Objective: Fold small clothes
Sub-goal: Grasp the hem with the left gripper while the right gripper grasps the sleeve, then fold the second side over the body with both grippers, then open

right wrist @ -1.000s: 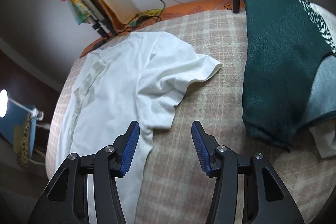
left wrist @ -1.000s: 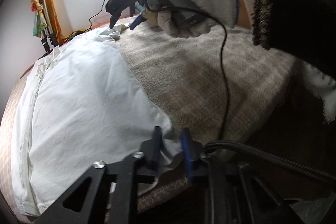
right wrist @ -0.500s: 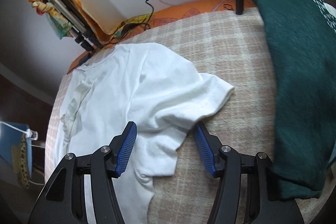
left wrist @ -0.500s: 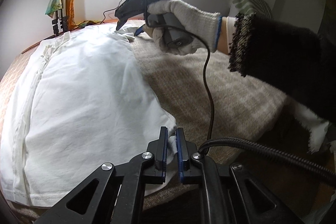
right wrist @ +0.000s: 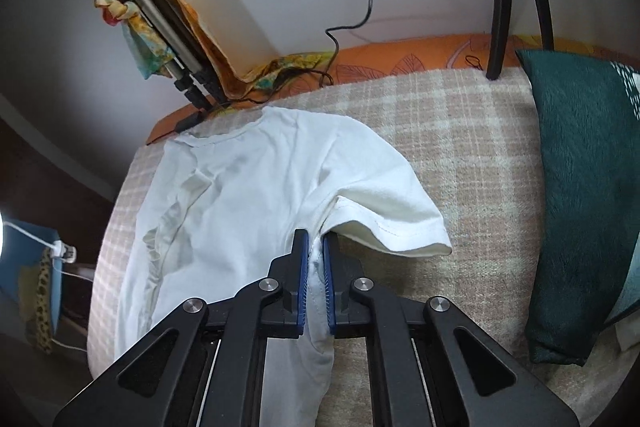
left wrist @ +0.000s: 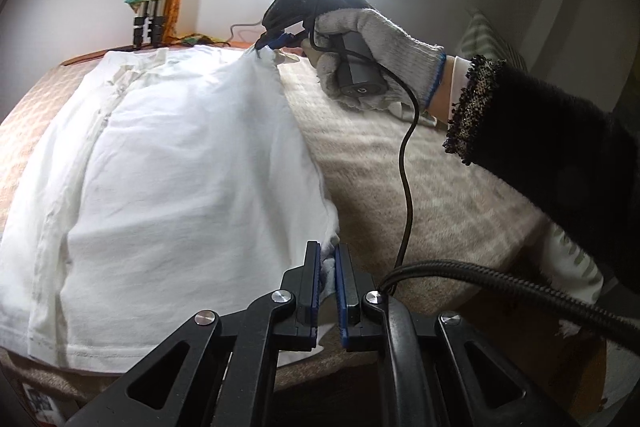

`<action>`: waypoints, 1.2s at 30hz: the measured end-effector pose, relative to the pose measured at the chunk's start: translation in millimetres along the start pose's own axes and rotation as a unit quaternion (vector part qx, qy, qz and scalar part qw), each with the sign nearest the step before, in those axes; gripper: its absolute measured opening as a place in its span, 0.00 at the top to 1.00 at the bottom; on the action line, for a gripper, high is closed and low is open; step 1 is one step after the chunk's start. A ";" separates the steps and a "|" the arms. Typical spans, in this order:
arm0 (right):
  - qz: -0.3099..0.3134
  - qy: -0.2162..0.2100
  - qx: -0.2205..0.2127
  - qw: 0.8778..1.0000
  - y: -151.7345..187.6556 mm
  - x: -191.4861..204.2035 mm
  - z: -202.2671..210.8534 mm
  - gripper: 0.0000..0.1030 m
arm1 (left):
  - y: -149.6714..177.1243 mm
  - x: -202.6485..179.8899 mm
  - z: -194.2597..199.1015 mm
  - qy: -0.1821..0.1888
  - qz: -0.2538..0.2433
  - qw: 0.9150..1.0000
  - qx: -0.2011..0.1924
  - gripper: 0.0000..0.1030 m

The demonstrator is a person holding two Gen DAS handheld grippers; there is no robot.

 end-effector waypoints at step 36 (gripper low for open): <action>0.117 -0.065 0.026 0.991 -30.9 135.7 -48.2 0.63 | 19.0 106.3 72.8 -0.136 0.094 0.985 -0.047 0.73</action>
Point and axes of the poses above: each gripper's, at about its wrist camera, not at the fingertips, and z roughly against the way its jaws point, x to its left, y to its underside, the point moved 3 cm from there along -z, roughly the way its jaws point, and after that the axes turned 8 degrees about z, right-handed, at the moved point
